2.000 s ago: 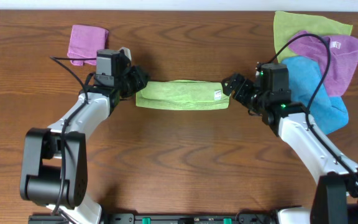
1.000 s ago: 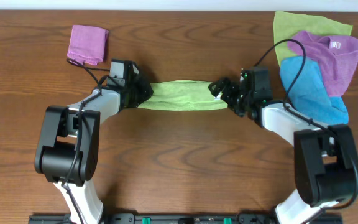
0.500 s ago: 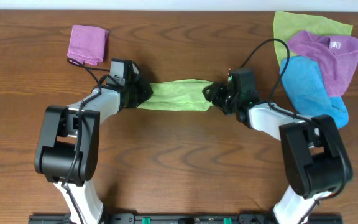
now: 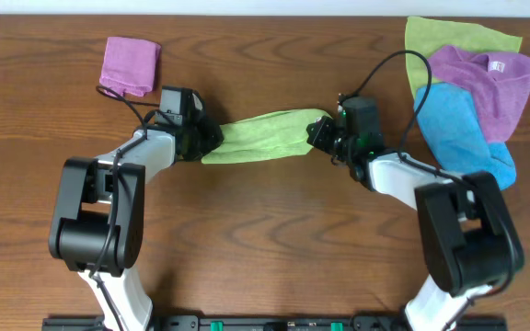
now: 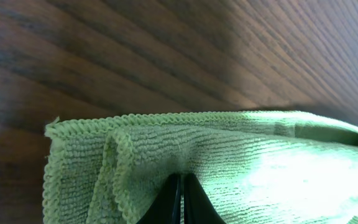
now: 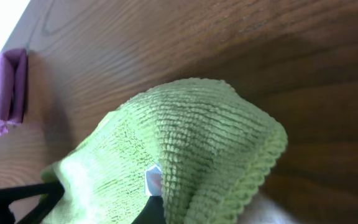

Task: Fold the cloth
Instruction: 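Move the right gripper's end leftward toward the left gripper, then lay the right end over the left end, folding the strip in half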

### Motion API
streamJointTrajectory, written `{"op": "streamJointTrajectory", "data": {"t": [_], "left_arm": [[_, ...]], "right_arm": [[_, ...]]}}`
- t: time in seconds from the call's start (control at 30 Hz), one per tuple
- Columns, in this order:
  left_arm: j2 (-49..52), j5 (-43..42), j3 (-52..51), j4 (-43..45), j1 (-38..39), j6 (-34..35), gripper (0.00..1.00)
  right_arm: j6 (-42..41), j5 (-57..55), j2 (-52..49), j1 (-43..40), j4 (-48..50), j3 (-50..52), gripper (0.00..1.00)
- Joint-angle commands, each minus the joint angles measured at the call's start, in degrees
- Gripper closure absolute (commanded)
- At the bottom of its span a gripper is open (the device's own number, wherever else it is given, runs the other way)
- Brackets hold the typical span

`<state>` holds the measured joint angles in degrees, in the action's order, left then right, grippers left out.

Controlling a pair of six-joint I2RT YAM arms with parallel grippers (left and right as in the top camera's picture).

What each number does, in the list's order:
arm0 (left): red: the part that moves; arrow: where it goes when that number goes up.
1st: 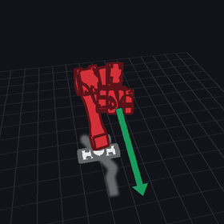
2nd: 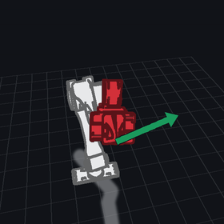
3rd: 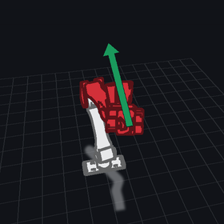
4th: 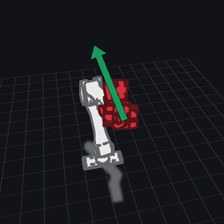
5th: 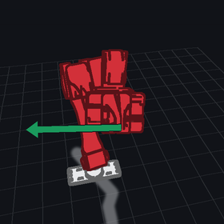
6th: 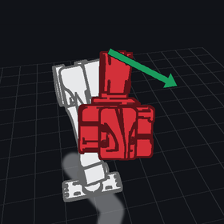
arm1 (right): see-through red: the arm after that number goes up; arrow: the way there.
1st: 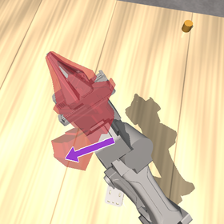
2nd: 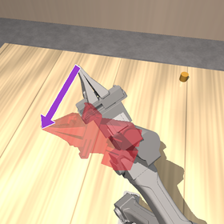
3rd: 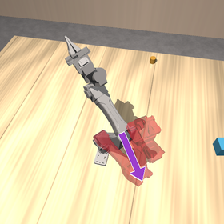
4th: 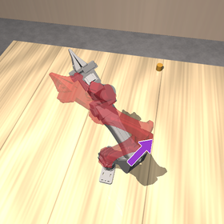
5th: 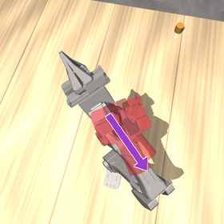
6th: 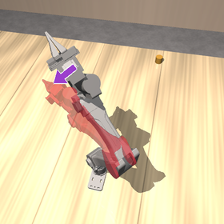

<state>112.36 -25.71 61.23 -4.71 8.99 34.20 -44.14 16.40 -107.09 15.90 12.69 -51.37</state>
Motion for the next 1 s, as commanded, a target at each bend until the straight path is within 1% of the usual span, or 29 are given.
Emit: {"op": "streamJointTrajectory", "data": {"t": [0.0,0.2,0.37,0.5,0.6,0.77,0.97], "left_arm": [[-0.8,1.9,0.7,-1.4,-0.8,-2.3,0.94],[-1.1,1.7,2.5,-1.5,-0.7,-2.3,0.94],[-1.1,1.7,2.5,-2.2,-0.7,-2.3,0.94],[-1.1,1.7,2.5,-2.4,-0.7,-2.3,0.94],[-1.1,1.7,2.5,-2.4,-0.7,-2.3,0.94],[-1.1,1.7,2.5,-2.4,-0.7,-2.3,0.94],[-1.1,1.2,2.5,-2.4,-0.7,-2.3,0.94]], "right_arm": [[3.1,0.1,4.9,0.9,-1.1,0.0,0.99],[3.1,0.3,9.1,2.8,-2.0,0.0,0.99],[3.1,-0.1,9.4,6.2,-2.4,-0.8,0.99],[3.1,-3.3,9.4,9.1,-3.1,-2.0,0.99],[4.8,-4.6,9.3,10.7,-4.1,-3.5,0.99],[7.6,-6.6,8.9,12.5,-8.4,-7.2,0.99],[11.3,-7.6,5.9,14.8,-12.8,-13.0,0.99]]}}
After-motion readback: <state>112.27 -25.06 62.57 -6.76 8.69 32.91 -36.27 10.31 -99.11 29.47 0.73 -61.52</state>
